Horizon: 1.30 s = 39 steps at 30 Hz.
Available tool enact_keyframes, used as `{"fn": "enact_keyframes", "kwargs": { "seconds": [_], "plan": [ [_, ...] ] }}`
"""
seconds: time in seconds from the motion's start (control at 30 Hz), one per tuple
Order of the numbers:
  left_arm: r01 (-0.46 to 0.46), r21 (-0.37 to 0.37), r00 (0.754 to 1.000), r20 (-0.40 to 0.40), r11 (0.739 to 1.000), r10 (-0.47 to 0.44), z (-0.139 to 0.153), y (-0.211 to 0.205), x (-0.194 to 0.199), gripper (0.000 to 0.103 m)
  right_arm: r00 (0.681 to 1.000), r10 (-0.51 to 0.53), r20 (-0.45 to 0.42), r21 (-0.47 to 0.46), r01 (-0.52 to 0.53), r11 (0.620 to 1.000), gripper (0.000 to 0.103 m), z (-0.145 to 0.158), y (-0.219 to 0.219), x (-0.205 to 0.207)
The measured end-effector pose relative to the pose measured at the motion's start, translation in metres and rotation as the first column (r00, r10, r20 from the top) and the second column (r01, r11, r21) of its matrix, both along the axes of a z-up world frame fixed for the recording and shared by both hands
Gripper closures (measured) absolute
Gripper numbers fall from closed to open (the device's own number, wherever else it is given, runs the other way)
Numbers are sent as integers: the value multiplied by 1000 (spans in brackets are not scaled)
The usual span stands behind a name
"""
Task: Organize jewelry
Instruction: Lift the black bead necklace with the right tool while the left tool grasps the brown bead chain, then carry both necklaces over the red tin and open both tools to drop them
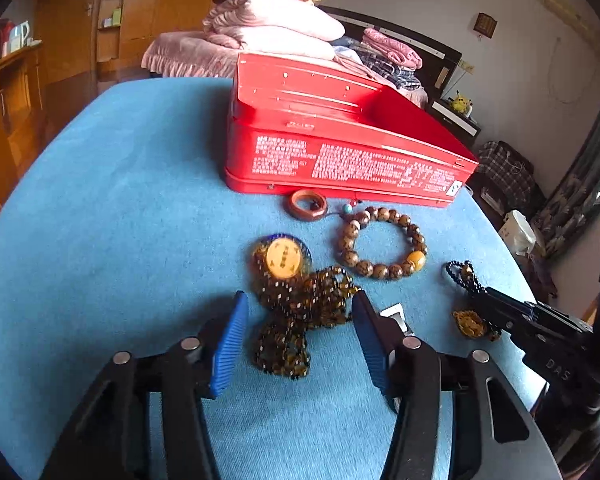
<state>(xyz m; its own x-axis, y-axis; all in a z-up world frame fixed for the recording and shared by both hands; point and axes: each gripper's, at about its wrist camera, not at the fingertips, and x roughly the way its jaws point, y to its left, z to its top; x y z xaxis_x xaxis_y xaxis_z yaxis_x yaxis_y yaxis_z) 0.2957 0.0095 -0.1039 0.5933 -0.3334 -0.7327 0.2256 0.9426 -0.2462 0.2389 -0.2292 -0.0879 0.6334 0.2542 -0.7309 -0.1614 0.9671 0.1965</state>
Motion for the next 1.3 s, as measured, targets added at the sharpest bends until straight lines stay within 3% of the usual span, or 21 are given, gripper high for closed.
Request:
{"fn": "enact_keyframes", "kwargs": {
  "seconds": [0.1, 0.17, 0.4, 0.8, 1.3],
  "plan": [
    [3, 7, 1000, -3, 1000, -3, 0, -5, 3, 52, 1000, 0, -1, 1, 0, 1000, 88, 0, 0, 0],
    [3, 10, 1000, -4, 1000, -3, 0, -9, 6, 67, 1000, -1, -2, 1, 1, 1000, 88, 0, -1, 2],
    [-25, -35, 1000, 2, 999, 25, 2, -4, 7, 87, 1000, 2, -1, 1, -2, 1000, 88, -1, -1, 2],
    [-55, -92, 997, 47, 994, 59, 20, 19, -16, 89, 999, 18, 31, 3, -18, 1000, 88, 9, 4, -3],
    [-52, -63, 990, 125, 997, 60, 45, 6, -11, 89, 995, 31, 90, -16, -29, 999, 88, 41, 11, 9]
  ]
}}
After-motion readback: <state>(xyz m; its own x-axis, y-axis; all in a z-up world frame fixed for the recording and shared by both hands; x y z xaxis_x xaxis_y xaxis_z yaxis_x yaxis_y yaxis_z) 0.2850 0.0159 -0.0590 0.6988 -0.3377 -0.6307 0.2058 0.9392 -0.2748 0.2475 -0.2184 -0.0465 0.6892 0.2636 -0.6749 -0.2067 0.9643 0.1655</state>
